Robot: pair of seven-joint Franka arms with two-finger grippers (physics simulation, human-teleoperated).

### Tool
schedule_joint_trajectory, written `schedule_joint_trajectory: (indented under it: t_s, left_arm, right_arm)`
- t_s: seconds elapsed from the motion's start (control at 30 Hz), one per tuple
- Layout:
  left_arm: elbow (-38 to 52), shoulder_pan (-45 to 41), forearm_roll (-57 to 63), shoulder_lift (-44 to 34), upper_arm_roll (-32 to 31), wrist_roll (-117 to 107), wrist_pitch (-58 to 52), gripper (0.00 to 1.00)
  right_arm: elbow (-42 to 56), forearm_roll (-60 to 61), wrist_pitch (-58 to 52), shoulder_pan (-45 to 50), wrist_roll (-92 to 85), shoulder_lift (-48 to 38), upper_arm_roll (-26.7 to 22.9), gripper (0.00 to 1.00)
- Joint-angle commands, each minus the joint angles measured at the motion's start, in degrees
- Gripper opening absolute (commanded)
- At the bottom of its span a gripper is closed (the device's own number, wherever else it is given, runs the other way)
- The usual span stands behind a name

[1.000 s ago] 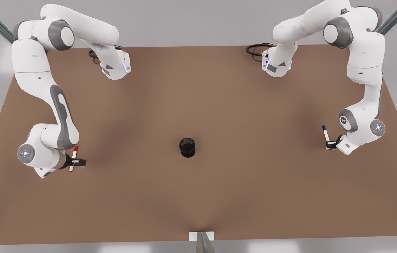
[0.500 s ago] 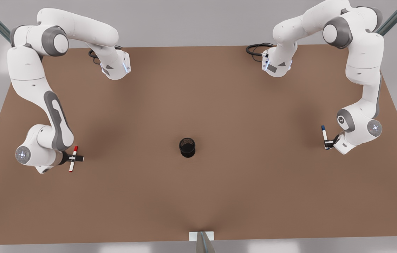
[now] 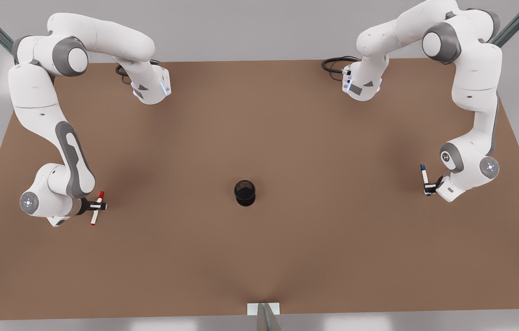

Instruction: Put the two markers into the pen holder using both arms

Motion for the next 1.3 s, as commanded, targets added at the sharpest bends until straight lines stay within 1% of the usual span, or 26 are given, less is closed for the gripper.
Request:
schedule_joint_trajectory:
  t_s: [0.0, 0.1, 0.17, 0.23, 0.3, 0.37, 0.43, 0.47, 0.5, 0.53, 0.57, 0.6, 0.63, 0.7, 0.77, 0.8, 0.83, 0.87, 0.9, 0.93, 0.97, 1.03, 1.1, 1.13, 1.2, 1.27]
  left_arm:
    - [0.03, -0.09, -0.63, -0.37, 0.00, 1.19, -0.48, 0.21]
    - [0.90, -0.27, -0.54, -1.16, -0.09, 0.49, -1.35, 0.21]
    - [2.92, -2.20, -0.54, -3.89, -0.17, -1.97, -7.59, 0.21]
    - [7.14, -4.84, -0.45, -4.86, -0.17, -5.49, -14.97, 0.21]
    - [8.99, -7.91, -0.36, -6.96, -0.17, -9.35, -20.24, 0.21]
    - [10.66, -12.66, -1.24, -10.57, -0.61, -19.98, -24.65, 0.21]
    - [17.16, -13.89, -15.91, -11.80, -2.28, -23.50, -33.26, 0.21]
    - [18.83, -13.89, -18.29, -11.89, -5.88, -26.84, -33.53, 0.21]
    - [21.02, -13.98, -20.57, -11.27, -7.99, -29.66, -33.35, 0.21]
    - [22.70, -16.96, -22.86, -10.92, -8.87, -33.61, -32.82, 0.21]
    - [25.42, -19.95, -27.08, -9.34, -8.87, -37.82, -31.33, 0.21]
    - [27.79, -23.81, -28.40, -7.59, -8.96, -44.32, -28.44, 0.21]
    - [27.80, -26.98, -32.79, -7.05, -8.96, -47.32, -23.25, 0.21]
    - [27.80, -32.70, -35.43, -5.21, -8.96, -52.07, -11.39, 0.21]
    - [28.85, -36.30, -37.45, -1.87, -9.05, -53.13, -2.51, 0.21]
    - [31.31, -37.71, -39.12, 0.15, -9.05, -53.65, -0.57, 0.21]
    - [33.68, -40.25, -39.12, 3.14, -9.05, -56.11, 4.52, 0.21]
    - [35.18, -41.92, -39.12, 4.72, -8.96, -57.17, 7.25, 0.21]
    - [36.24, -42.72, -38.86, 5.25, -8.88, -56.73, 8.04, 0.21]
    - [36.24, -44.29, -38.86, 5.86, -8.96, -54.28, 11.72, 0.21]
    - [36.24, -46.05, -38.86, 6.91, -8.87, -51.65, 15.59, 0.21]
    - [35.62, -46.94, -39.12, 6.92, -9.23, -36.97, 18.15, 0.21]
    - [30.53, -46.85, -41.41, 5.16, -11.95, -25.01, 23.25, 0.21]
    - [27.45, -46.94, -41.41, 4.20, -13.62, -23.07, 26.67, 0.21]
    - [22.27, -47.11, -41.41, 1.21, -15.38, -22.98, 27.29, 0.21]
    - [21.03, -47.90, -41.32, 1.65, -16.26, -20.96, 29.75, 0.21]
  right_arm:
    - [0.01, -0.83, -0.01, 0.00, -0.84, -0.06, 0.01, 0.42]
    - [0.01, -0.83, -0.09, 0.00, -0.84, -0.06, 0.01, 0.37]
    - [0.01, -0.83, -0.09, 0.00, -0.84, -0.06, 0.01, 0.36]
    - [0.01, -0.83, -0.27, 0.09, -0.66, -0.06, 0.10, 0.32]
    - [0.36, -0.83, -1.14, 0.27, -0.40, -0.49, 0.36, 0.30]
    - [1.33, -0.83, -3.17, 0.27, -0.13, -1.64, 1.42, 0.30]
    - [1.42, -0.83, -3.43, 0.35, -0.13, -3.04, 1.86, 0.30]
    - [1.51, -0.83, -4.14, 0.35, -0.05, -4.01, 2.30, 0.30]
    - [2.21, -0.83, -5.28, 0.53, 0.04, -5.24, 2.65, 0.30]
    - [3.35, -0.83, -5.63, 0.35, -0.05, -6.29, 3.88, 0.30]
    - [5.11, -0.83, -5.63, 0.35, -0.05, -6.82, 5.11, 0.30]
    - [6.16, -0.92, -5.46, 0.70, 0.13, -8.05, 6.42, 0.30]
    - [7.57, -1.09, -5.46, 0.97, 1.62, -8.58, 7.57, 0.30]
    - [11.17, -1.36, -5.46, 1.14, 3.38, -9.28, 12.05, 0.30]
    - [13.28, -5.13, -5.46, 1.06, 9.09, -9.90, 17.32, 0.30]
    - [13.81, -6.89, -5.46, 1.06, 12.16, -10.43, 20.22, 0.30]
    - [14.87, -7.60, -5.46, 0.97, 14.45, -10.86, 23.74, 0.30]
    - [15.13, -7.86, -5.37, 1.06, 14.54, -11.13, 25.15, 0.30]
    - [15.75, -11.71, -5.46, 1.06, 18.39, -11.04, 28.30, 0.31]
    - [15.83, -14.27, -5.54, 0.97, 22.53, -11.04, 31.12, 0.31]
    - [15.83, -14.19, -5.37, 0.97, 23.07, -11.04, 32.35, 0.31]
    - [16.19, -14.28, -3.79, 2.55, 23.77, -10.87, 32.71, 0.32]
    - [16.19, -14.28, -0.19, 3.69, 23.77, -10.60, 32.62, 0.32]
    - [16.10, -14.19, 2.18, 4.57, 23.77, -10.52, 32.62, 0.32]
    - [15.83, -14.28, 4.48, 6.07, 23.86, -10.52, 32.53, 0.32]
    - [15.57, -19.28, 6.41, 8.96, 30.97, -10.43, 32.45, 0.32]
